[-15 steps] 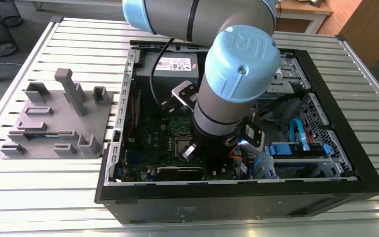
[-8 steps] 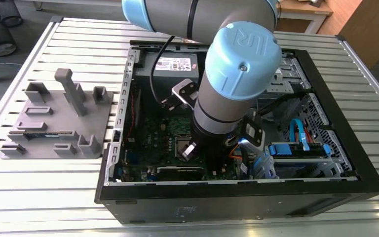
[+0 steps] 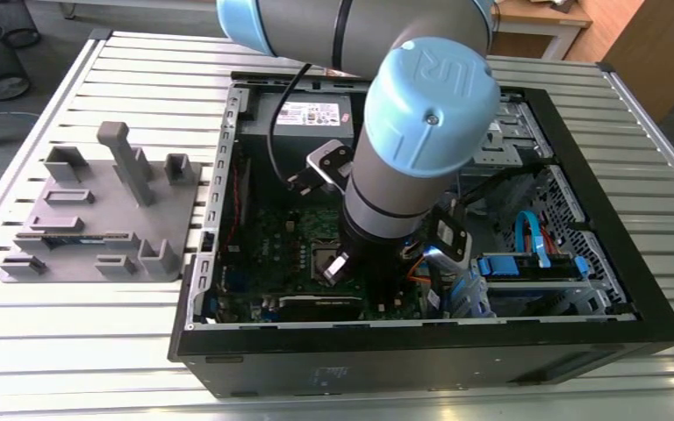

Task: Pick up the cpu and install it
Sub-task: 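Install the first cpu locking lever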

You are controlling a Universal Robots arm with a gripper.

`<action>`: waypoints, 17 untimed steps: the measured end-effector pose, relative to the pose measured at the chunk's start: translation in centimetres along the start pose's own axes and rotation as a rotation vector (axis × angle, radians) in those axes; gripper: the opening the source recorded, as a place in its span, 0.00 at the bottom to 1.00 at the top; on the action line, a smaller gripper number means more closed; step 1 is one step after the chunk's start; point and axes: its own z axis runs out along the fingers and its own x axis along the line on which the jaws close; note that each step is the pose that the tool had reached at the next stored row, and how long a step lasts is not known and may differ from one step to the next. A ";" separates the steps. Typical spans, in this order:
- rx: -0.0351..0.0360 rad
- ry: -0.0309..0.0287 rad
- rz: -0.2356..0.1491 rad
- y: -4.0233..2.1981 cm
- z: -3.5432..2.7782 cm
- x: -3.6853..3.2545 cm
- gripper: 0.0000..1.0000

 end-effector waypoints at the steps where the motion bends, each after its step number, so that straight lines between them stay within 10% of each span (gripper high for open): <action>1: 0.0035 0.0027 0.002 0.00 -0.01 0.00 0.11; 17: 0.0090 0.0057 0.008 0.10 -0.61 -0.01 0.11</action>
